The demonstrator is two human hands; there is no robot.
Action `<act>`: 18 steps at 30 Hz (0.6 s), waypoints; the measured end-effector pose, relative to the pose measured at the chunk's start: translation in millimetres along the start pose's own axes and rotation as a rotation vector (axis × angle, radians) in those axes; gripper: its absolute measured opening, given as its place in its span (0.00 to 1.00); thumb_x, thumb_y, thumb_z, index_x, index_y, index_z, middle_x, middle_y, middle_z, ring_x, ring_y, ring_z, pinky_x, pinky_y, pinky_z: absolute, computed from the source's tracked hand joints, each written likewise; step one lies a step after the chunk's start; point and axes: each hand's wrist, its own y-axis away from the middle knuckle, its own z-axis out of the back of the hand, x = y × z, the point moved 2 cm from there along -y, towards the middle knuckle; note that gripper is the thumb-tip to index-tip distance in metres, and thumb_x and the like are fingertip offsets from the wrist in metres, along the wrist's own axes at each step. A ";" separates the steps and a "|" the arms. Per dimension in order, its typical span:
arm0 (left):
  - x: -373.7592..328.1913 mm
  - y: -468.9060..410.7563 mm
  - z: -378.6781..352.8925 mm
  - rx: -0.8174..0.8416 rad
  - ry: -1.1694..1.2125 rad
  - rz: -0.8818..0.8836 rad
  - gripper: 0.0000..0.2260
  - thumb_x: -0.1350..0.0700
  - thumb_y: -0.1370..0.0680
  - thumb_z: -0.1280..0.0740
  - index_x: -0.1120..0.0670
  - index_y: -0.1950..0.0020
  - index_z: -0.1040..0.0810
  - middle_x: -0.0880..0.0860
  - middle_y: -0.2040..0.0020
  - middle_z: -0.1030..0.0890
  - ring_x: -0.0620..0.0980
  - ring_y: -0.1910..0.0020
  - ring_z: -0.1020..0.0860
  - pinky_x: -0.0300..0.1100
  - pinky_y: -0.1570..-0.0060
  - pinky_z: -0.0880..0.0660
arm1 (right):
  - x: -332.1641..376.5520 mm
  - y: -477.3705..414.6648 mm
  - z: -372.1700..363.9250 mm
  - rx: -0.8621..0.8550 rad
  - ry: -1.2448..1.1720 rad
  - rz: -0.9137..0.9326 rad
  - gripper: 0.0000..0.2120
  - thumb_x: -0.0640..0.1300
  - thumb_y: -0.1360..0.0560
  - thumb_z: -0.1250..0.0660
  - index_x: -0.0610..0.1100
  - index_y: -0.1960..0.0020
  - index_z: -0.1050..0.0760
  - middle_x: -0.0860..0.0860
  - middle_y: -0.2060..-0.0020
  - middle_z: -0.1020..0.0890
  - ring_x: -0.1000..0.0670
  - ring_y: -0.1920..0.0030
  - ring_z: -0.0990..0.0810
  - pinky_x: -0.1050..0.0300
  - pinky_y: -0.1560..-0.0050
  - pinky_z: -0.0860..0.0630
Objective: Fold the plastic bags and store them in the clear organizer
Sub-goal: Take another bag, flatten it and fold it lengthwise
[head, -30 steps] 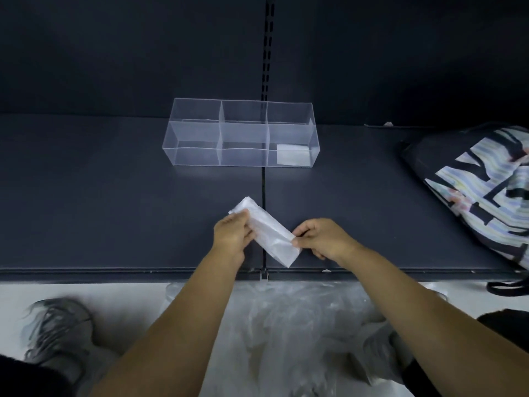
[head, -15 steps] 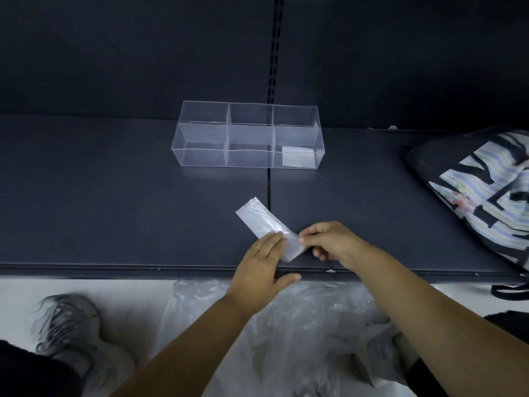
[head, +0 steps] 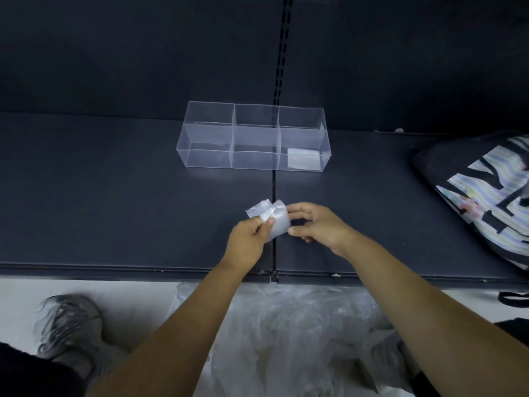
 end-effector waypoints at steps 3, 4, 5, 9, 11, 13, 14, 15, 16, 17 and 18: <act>2.3 -10.8 1.4 -0.003 0.161 0.119 0.17 0.53 0.19 0.38 0.67 0.54 0.21 0.59 0.57 0.22 0.54 0.57 0.22 0.52 0.53 0.20 | -0.8 -11.8 -9.2 -0.103 -0.027 0.008 0.12 0.34 0.27 0.30 0.43 0.45 0.21 0.49 0.56 0.16 0.55 0.69 0.26 0.64 0.68 0.29; 3.9 -13.5 2.1 -0.011 0.196 0.149 0.16 0.53 0.19 0.38 0.67 0.52 0.21 0.61 0.55 0.21 0.55 0.56 0.21 0.52 0.52 0.20 | -0.3 -15.0 -10.8 -0.149 -0.037 0.010 0.10 0.34 0.28 0.30 0.42 0.47 0.20 0.48 0.59 0.17 0.57 0.71 0.26 0.66 0.71 0.30; 5.6 -16.1 2.4 -0.013 0.216 0.177 0.16 0.53 0.19 0.38 0.66 0.51 0.21 0.63 0.53 0.20 0.58 0.53 0.20 0.53 0.51 0.20 | 0.2 -18.0 -12.2 -0.192 -0.043 0.012 0.09 0.34 0.28 0.30 0.42 0.50 0.20 0.48 0.61 0.17 0.59 0.73 0.27 0.67 0.73 0.31; 8.6 -22.4 1.9 -0.042 0.366 0.271 0.08 0.57 0.18 0.39 0.58 0.53 0.22 0.64 0.49 0.20 0.57 0.55 0.19 0.43 0.65 0.19 | -0.3 -27.3 -16.0 -0.306 -0.005 -0.014 0.04 0.35 0.29 0.28 0.42 0.55 0.20 0.47 0.65 0.18 0.61 0.74 0.25 0.69 0.73 0.31; 7.5 -21.9 4.4 -0.128 0.431 0.288 0.06 0.59 0.19 0.39 0.59 0.47 0.23 0.61 0.52 0.20 0.52 0.62 0.19 0.39 0.70 0.21 | -1.1 -31.0 -17.3 -0.347 0.037 -0.031 0.04 0.36 0.30 0.28 0.43 0.57 0.20 0.48 0.65 0.18 0.56 0.69 0.24 0.67 0.70 0.29; 9.2 -19.6 7.7 -0.249 0.361 0.274 0.11 0.61 0.20 0.38 0.60 0.38 0.27 0.59 0.53 0.20 0.52 0.63 0.19 0.43 0.67 0.20 | -1.2 -34.4 -18.3 -0.376 0.074 -0.035 0.04 0.37 0.30 0.27 0.45 0.59 0.20 0.50 0.65 0.18 0.54 0.66 0.22 0.64 0.66 0.27; 9.6 -17.2 10.3 -0.323 0.239 0.231 0.14 0.61 0.20 0.37 0.59 0.35 0.29 0.56 0.55 0.19 0.52 0.63 0.19 0.45 0.64 0.20 | -1.2 -35.7 -18.9 -0.381 0.090 -0.034 0.05 0.37 0.30 0.27 0.46 0.60 0.20 0.50 0.65 0.19 0.54 0.65 0.22 0.63 0.64 0.26; 8.2 -14.0 13.3 -0.397 0.075 0.155 0.15 0.61 0.21 0.36 0.58 0.34 0.29 0.53 0.56 0.20 0.51 0.61 0.20 0.44 0.62 0.22 | -1.2 -36.8 -19.6 -0.383 0.102 -0.032 0.06 0.38 0.30 0.27 0.47 0.61 0.21 0.51 0.65 0.19 0.54 0.64 0.22 0.62 0.63 0.26; 5.1 -10.6 15.1 -0.457 -0.097 0.044 0.15 0.61 0.22 0.36 0.57 0.35 0.28 0.51 0.56 0.21 0.51 0.59 0.22 0.43 0.60 0.26 | -1.0 -37.6 -20.1 -0.384 0.114 -0.032 0.06 0.38 0.30 0.27 0.47 0.62 0.21 0.51 0.66 0.19 0.54 0.64 0.22 0.61 0.62 0.26; 1.0 -8.0 14.6 -0.478 -0.251 -0.092 0.15 0.61 0.22 0.36 0.57 0.36 0.27 0.52 0.52 0.22 0.52 0.55 0.23 0.43 0.56 0.28 | -0.8 -38.3 -20.8 -0.382 0.125 -0.030 0.06 0.38 0.30 0.27 0.48 0.62 0.21 0.52 0.66 0.19 0.54 0.64 0.22 0.60 0.62 0.26; -1.5 -7.1 11.2 -0.444 -0.394 -0.219 0.15 0.60 0.22 0.36 0.57 0.36 0.26 0.55 0.47 0.23 0.54 0.49 0.24 0.45 0.51 0.29 | -0.1 -38.5 -21.4 -0.378 0.140 -0.026 0.07 0.38 0.30 0.27 0.48 0.63 0.21 0.52 0.66 0.19 0.54 0.64 0.22 0.60 0.61 0.25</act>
